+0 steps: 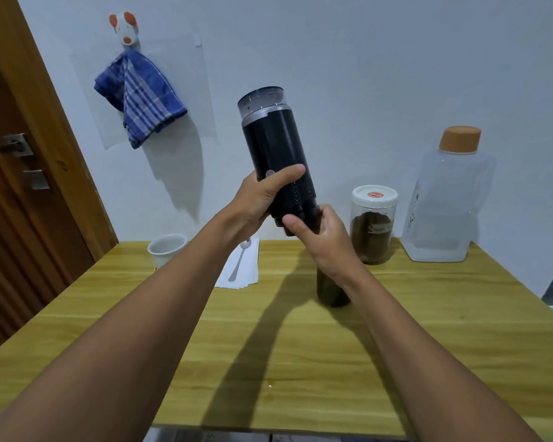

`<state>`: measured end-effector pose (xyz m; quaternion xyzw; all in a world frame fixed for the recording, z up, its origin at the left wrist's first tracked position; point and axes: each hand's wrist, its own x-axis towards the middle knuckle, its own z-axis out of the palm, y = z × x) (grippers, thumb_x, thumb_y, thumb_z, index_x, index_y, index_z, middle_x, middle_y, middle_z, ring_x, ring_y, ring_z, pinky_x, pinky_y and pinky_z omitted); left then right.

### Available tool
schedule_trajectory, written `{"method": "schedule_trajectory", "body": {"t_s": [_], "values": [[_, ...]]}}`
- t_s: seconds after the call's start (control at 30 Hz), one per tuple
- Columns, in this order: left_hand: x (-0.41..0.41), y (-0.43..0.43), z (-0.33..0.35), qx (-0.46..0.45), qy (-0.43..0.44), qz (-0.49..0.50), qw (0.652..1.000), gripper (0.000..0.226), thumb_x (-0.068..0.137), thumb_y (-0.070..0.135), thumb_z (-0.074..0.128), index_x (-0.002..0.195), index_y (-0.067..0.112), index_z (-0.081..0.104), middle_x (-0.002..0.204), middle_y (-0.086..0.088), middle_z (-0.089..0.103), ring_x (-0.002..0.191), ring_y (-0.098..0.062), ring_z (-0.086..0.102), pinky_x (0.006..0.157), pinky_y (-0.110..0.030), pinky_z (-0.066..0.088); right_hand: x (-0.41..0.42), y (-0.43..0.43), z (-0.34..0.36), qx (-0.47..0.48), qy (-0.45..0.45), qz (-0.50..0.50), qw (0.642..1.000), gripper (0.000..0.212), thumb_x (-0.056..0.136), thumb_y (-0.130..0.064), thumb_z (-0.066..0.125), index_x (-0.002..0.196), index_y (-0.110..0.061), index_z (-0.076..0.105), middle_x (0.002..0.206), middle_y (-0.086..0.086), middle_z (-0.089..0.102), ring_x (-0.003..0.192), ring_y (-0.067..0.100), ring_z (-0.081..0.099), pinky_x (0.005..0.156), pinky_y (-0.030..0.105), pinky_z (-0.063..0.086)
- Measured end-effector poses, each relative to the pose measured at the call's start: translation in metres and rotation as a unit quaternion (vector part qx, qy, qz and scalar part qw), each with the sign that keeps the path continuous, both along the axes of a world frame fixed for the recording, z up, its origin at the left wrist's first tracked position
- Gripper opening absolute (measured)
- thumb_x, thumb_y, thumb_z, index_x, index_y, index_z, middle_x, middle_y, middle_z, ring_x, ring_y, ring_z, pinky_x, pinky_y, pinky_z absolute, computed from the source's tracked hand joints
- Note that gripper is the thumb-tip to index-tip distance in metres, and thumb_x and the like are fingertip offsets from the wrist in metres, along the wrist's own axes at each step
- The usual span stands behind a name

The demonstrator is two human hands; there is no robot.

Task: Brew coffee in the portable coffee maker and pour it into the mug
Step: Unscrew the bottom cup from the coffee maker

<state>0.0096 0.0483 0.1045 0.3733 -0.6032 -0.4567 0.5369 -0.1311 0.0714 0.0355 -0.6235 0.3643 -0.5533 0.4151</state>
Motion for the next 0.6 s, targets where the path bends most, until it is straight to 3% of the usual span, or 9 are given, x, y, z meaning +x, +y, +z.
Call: {"method": "schedule_trajectory", "body": {"t_s": [0.07,0.1,0.17,0.3,0.4,0.5,0.6], "values": [[-0.002,-0.002,-0.002,-0.014,0.003,0.014,1.000,0.044,0.081,0.031,0.078,0.113,0.005,0.065,0.094,-0.011,0.072,0.086,-0.027,0.071,0.078,-0.042,0.060,0.002,0.001,-0.004,-0.029,0.056,-0.067,0.996,0.052,0.078,-0.047,0.080,0.105,-0.020,0.045,0.100,-0.002,0.063,0.088,0.006,0.062,0.074,0.022,0.048],[-0.002,-0.003,-0.002,-0.010,0.011,0.017,1.000,0.046,0.080,0.032,0.079,0.115,0.005,0.065,0.096,-0.011,0.072,0.090,-0.027,0.072,0.085,-0.043,0.059,0.003,0.001,-0.007,-0.038,0.047,-0.074,0.995,0.051,0.078,-0.047,0.080,0.104,-0.022,0.043,0.102,-0.003,0.061,0.089,0.003,0.061,0.075,0.020,0.048],[-0.003,-0.004,-0.001,0.003,0.028,0.020,0.999,0.053,0.078,0.036,0.079,0.118,0.004,0.064,0.096,-0.011,0.071,0.089,-0.027,0.071,0.082,-0.041,0.058,0.003,-0.001,-0.011,-0.037,-0.008,-0.037,0.999,0.051,0.078,-0.050,0.075,0.108,-0.023,0.044,0.109,-0.003,0.063,0.098,0.002,0.064,0.086,0.025,0.051],[-0.001,-0.007,-0.002,0.033,0.062,0.013,0.997,0.056,0.074,0.039,0.080,0.116,0.005,0.063,0.097,-0.012,0.069,0.088,-0.027,0.070,0.077,-0.037,0.055,-0.004,-0.007,-0.004,0.087,-0.147,0.113,0.979,0.045,0.087,-0.047,0.058,0.117,-0.018,0.044,0.119,0.011,0.069,0.105,0.027,0.070,0.094,0.046,0.052],[0.001,-0.009,-0.006,0.037,0.069,0.018,0.997,0.056,0.072,0.039,0.081,0.113,0.006,0.063,0.092,-0.010,0.069,0.083,-0.027,0.070,0.075,-0.039,0.054,-0.002,-0.008,-0.006,0.060,-0.114,0.081,0.988,0.050,0.081,-0.041,0.070,0.118,-0.020,0.043,0.122,0.014,0.067,0.106,0.022,0.069,0.097,0.043,0.053],[0.003,-0.010,-0.010,0.034,0.067,0.023,0.997,0.057,0.069,0.042,0.082,0.110,0.008,0.063,0.092,-0.012,0.066,0.085,-0.030,0.066,0.079,-0.050,0.051,0.002,-0.008,-0.010,0.009,-0.055,0.018,0.998,0.063,0.073,-0.037,0.081,0.121,-0.029,0.041,0.129,0.009,0.058,0.113,0.018,0.064,0.098,0.036,0.052],[0.003,-0.009,-0.010,0.040,0.085,0.011,0.995,0.058,0.071,0.039,0.082,0.115,0.007,0.063,0.095,-0.011,0.069,0.088,-0.029,0.068,0.075,-0.040,0.055,0.003,-0.007,-0.007,0.098,-0.099,0.114,0.984,0.059,0.083,-0.052,0.068,0.131,-0.025,0.048,0.132,0.010,0.062,0.114,0.021,0.066,0.097,0.043,0.053]]}}
